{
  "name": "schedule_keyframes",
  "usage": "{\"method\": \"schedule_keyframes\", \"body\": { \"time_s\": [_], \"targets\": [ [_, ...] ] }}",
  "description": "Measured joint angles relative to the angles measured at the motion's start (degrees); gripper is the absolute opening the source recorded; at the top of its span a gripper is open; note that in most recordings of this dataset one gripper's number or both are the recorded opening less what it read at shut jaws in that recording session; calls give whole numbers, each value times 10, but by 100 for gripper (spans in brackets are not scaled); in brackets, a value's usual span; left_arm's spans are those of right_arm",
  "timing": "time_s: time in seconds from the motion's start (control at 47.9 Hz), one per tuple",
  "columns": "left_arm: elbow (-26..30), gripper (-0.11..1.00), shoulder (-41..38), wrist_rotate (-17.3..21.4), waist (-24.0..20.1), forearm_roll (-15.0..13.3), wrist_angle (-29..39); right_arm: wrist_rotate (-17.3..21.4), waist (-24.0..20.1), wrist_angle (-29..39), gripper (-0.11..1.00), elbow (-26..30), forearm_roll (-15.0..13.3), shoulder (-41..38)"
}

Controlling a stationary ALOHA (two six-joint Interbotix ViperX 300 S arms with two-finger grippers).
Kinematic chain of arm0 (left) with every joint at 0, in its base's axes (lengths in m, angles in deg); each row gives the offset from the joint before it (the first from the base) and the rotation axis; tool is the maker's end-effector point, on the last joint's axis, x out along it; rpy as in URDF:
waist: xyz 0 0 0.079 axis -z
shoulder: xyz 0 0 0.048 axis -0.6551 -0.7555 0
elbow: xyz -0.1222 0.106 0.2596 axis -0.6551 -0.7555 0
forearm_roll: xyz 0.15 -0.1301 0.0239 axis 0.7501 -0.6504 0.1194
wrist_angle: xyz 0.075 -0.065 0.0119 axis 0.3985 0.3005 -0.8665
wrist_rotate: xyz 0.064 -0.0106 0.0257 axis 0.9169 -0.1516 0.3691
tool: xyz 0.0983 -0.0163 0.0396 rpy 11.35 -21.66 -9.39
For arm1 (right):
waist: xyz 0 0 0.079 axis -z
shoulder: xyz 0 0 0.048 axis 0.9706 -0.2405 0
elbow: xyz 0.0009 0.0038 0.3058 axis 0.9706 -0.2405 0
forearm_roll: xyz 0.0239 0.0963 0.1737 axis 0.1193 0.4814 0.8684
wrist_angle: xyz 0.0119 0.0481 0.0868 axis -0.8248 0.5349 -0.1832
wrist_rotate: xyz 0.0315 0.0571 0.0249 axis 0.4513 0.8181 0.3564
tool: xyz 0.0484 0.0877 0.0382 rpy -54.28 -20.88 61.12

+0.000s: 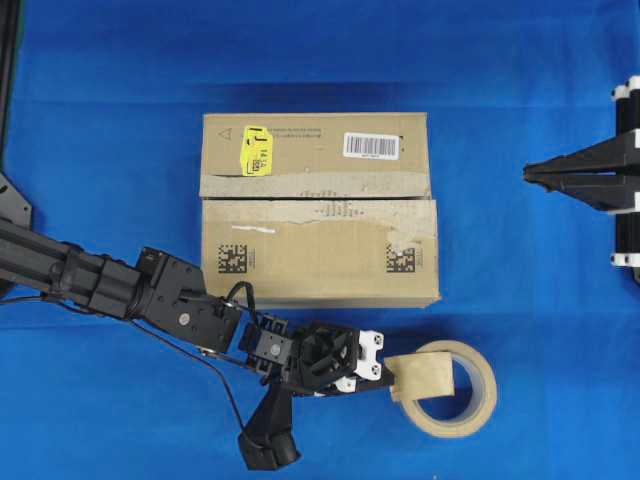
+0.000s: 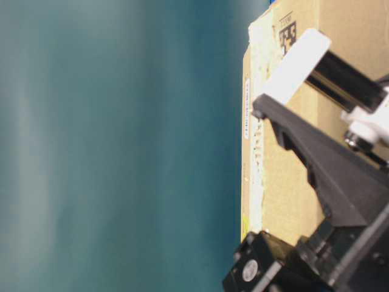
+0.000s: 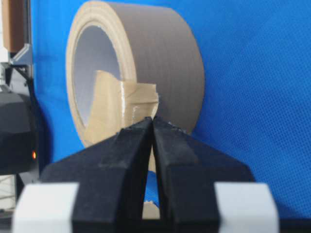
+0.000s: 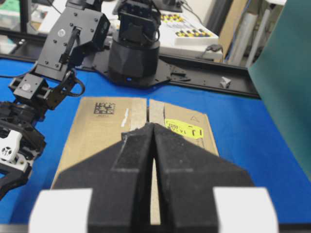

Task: Apply tape along the seams of the closed cardboard box to seal it securely.
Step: 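Grasp the loose tape end on the roll with the left gripper, then pull the tape end up and carry it to the box's top seam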

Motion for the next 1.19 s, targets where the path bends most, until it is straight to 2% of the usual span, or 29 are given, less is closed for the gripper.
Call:
{"method": "schedule_keyframes", "body": {
  "time_s": [0.355, 0.585, 0.898, 1.191],
  "targets": [
    [-1, 0, 4, -4, 1, -4, 4, -1, 0, 0, 0, 0, 0, 1],
    [-19, 0, 58, 11, 1, -4, 20, -1, 0, 0, 0, 0, 0, 3],
    [-68, 0, 159, 77, -4, -4, 54, -1, 0, 0, 0, 4, 0, 7],
    [-129, 0, 265, 127, -50, -4, 55, 2, 0, 0, 0, 11, 0, 9]
  ]
}}
